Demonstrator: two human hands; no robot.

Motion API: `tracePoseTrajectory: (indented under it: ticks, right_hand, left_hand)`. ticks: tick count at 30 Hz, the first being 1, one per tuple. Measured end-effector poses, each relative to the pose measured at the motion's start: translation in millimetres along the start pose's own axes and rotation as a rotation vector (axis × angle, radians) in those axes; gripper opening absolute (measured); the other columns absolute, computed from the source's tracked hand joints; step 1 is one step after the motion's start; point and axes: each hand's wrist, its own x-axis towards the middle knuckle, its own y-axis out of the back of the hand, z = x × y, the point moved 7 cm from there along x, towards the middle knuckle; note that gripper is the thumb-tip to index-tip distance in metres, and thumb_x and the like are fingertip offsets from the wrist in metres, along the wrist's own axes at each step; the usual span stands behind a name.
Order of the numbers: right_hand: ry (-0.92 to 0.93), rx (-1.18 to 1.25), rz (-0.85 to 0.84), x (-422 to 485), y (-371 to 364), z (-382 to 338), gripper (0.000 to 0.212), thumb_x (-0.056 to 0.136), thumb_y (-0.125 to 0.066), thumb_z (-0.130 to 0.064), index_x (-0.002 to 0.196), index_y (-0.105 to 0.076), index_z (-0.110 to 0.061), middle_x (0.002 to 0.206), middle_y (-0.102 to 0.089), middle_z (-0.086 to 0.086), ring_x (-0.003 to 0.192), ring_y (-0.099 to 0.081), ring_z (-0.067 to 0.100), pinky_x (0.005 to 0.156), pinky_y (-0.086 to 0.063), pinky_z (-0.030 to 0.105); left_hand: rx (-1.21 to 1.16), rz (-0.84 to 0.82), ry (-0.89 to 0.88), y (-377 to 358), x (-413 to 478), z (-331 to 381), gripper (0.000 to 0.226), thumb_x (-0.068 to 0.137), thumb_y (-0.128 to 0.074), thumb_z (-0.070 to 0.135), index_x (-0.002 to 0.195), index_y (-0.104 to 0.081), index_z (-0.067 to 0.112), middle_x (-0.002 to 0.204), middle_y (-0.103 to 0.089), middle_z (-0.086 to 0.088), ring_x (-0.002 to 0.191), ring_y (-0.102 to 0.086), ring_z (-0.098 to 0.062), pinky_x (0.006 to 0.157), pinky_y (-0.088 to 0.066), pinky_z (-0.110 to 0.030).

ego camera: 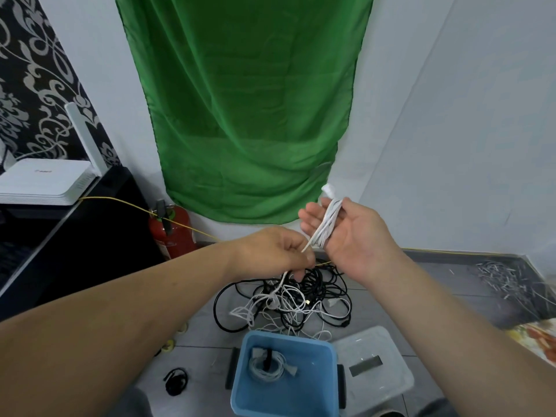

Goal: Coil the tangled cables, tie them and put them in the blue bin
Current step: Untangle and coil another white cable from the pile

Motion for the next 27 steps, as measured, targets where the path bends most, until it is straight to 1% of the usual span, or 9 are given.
tracePoseTrajectory:
  ticks: [3,5,8,10,13,17,22,25,27]
  right_hand:
    - [0.043,0.093,0.008,2.0,3.7,-13.6,0.037,0.11,-0.035,-0.03,0.1,-0.06,-0.006,0.069,-0.065,0.008,0.066,-0.072,0.025,0.078,-0.056,0.043]
    - [0.03,0.146,0.012,4.2,10.0,-19.4,0.041,0.11,-0.033,-0.033,0.09,-0.06,-0.012,0.059,-0.052,-0.001,0.051,-0.056,0.016,0.066,-0.05,0.035]
    - [-0.049,0.143,-0.072,4.2,10.6,-18.7,0.04,0.109,-0.032,-0.033,0.081,-0.056,-0.015,0.054,-0.037,-0.007,0.042,-0.033,0.011,0.046,-0.036,0.026]
    - [-0.142,0.087,-0.197,-1.2,6.0,-15.2,0.038,0.107,-0.034,-0.031,0.079,-0.054,-0.016,0.052,-0.032,-0.008,0.039,-0.027,0.01,0.041,-0.028,0.025]
    - [-0.312,-0.128,-0.428,-13.4,-2.2,-6.6,0.037,0.104,-0.035,-0.031,0.076,-0.052,-0.014,0.05,-0.03,-0.007,0.037,-0.026,0.01,0.041,-0.023,0.027]
    - [-0.533,-0.525,-0.531,-27.0,4.9,10.1,0.041,0.104,-0.038,-0.036,0.074,-0.054,-0.014,0.049,-0.03,-0.006,0.038,-0.02,0.01,0.041,-0.02,0.026]
    - [-0.631,-0.991,-0.398,-26.5,20.8,28.8,0.047,0.109,-0.034,-0.04,0.074,-0.054,-0.015,0.049,-0.031,-0.005,0.036,-0.025,0.008,0.041,-0.019,0.022]
    - [-0.547,-1.253,-0.232,-14.7,31.1,38.6,0.047,0.109,-0.034,-0.041,0.083,-0.061,-0.012,0.051,-0.044,-0.002,0.043,-0.038,0.014,0.047,-0.029,0.025]
    - [-0.481,-1.282,-0.163,-8.2,32.0,42.4,0.047,0.11,-0.033,-0.038,0.092,-0.064,-0.008,0.056,-0.056,0.003,0.047,-0.051,0.019,0.05,-0.035,0.026]
  left_hand:
    - [0.093,-0.067,0.044,-12.7,-1.2,-10.4,0.023,0.103,-0.057,0.032,0.099,-0.073,0.016,0.07,-0.069,0.001,0.067,-0.054,-0.014,0.067,-0.042,-0.027]
    - [0.149,-0.062,0.083,-12.9,-1.1,-15.4,0.035,0.107,-0.049,0.039,0.101,-0.072,0.013,0.065,-0.061,-0.003,0.06,-0.053,-0.013,0.06,-0.042,-0.024]
    - [0.211,-0.043,0.126,2.2,-2.2,-29.6,0.042,0.102,-0.049,0.054,0.091,-0.073,0.021,0.064,-0.052,-0.001,0.058,-0.057,-0.013,0.068,-0.051,-0.03]
    - [0.267,-0.05,0.148,15.5,-4.2,-43.0,0.042,0.097,-0.057,0.06,0.086,-0.072,0.022,0.066,-0.055,0.001,0.06,-0.06,-0.013,0.076,-0.058,-0.039]
    - [0.286,-0.012,0.202,35.8,-9.3,-59.2,0.046,0.092,-0.067,0.056,0.082,-0.068,0.011,0.066,-0.063,-0.003,0.061,-0.061,-0.011,0.071,-0.055,-0.034]
    - [0.217,0.092,0.238,54.0,-13.2,-66.3,0.025,0.094,-0.071,0.031,0.081,-0.071,0.01,0.075,-0.075,-0.004,0.063,-0.056,-0.006,0.065,-0.046,-0.022]
    - [0.141,0.299,0.191,69.6,-11.2,-46.2,0.051,0.092,-0.071,0.049,0.076,-0.064,0.001,0.064,-0.061,0.0,0.054,-0.049,-0.008,0.056,-0.043,-0.019]
    - [0.119,0.375,0.147,70.3,-8.3,-23.6,0.051,0.09,-0.075,0.038,0.066,-0.057,-0.003,0.055,-0.053,-0.003,0.05,-0.043,-0.014,0.051,-0.039,-0.022]
    - [0.131,0.397,0.118,66.7,-7.8,-10.6,0.049,0.089,-0.075,0.031,0.065,-0.053,-0.006,0.057,-0.044,-0.007,0.052,-0.035,-0.017,0.05,-0.033,-0.025]
